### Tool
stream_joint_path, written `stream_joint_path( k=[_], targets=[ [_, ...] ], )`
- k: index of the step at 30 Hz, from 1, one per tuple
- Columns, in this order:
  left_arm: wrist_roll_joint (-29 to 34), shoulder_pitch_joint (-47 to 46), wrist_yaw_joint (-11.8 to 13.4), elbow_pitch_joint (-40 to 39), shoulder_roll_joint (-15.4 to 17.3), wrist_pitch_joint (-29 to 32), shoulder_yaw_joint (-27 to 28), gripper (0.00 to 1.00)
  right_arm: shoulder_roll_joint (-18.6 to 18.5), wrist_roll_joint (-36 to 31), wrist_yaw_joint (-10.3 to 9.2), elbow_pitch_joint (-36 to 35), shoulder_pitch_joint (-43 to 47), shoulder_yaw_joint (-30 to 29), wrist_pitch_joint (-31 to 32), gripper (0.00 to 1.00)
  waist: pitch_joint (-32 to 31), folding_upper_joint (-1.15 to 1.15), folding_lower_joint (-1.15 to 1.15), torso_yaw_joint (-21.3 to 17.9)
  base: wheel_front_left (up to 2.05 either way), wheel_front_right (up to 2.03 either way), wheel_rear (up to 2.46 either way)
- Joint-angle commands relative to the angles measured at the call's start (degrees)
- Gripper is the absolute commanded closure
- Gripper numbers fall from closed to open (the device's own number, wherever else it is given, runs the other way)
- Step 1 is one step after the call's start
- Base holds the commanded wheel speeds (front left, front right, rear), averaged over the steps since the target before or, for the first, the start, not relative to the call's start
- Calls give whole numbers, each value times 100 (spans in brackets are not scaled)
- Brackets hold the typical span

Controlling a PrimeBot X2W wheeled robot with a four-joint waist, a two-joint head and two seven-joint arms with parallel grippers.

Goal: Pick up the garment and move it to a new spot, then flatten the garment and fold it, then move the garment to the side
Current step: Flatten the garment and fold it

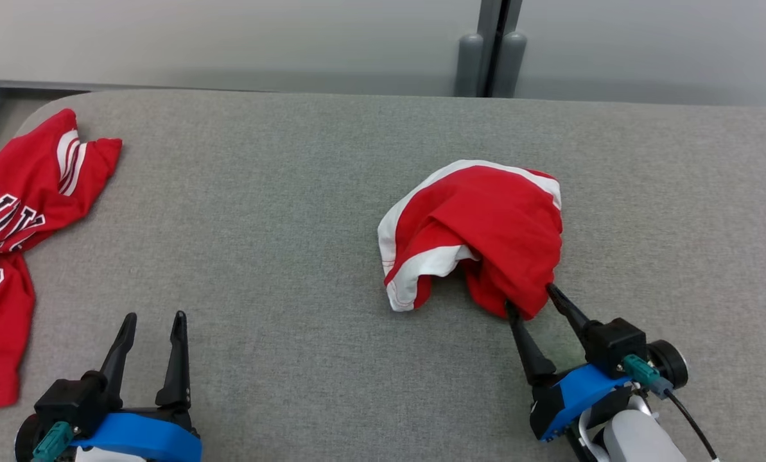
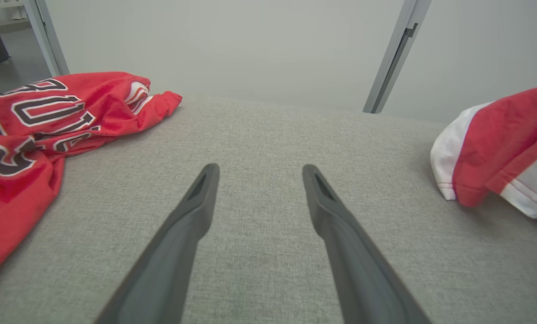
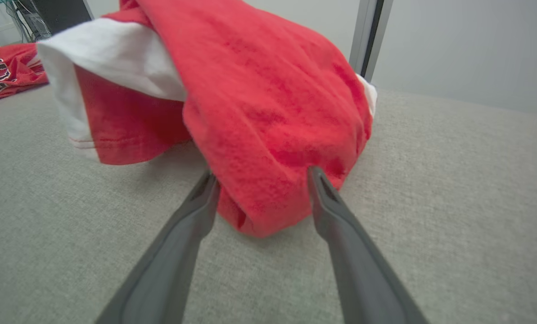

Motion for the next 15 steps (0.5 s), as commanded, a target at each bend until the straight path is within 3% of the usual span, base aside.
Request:
stream_joint_path(
  k=[1, 2, 3, 15],
  targets=[
    [-39, -87, 8, -15, 41, -17, -29, 0, -33, -47, 2, 32, -86, -69, -21, 27, 128, -1, -1, 142, 0, 0, 0],
    [-58, -107, 8, -16, 51, -16, -34, 0, -31, -70, 2, 52, -119, -107, -22, 85, 147, -1, -1, 166, 0, 0, 0],
    [-81, -127, 8, -26, 62, -16, -38, 0, -31, -77, 2, 28, -148, -160, -22, 100, 161, -1, -1, 182, 0, 0, 0],
    [7, 27, 8, 54, -145, -16, -4, 0, -30, -186, 1, -1218, -98, -636, -23, 100, -177, -1, -1, -108, 0, 0, 0]
  ],
)
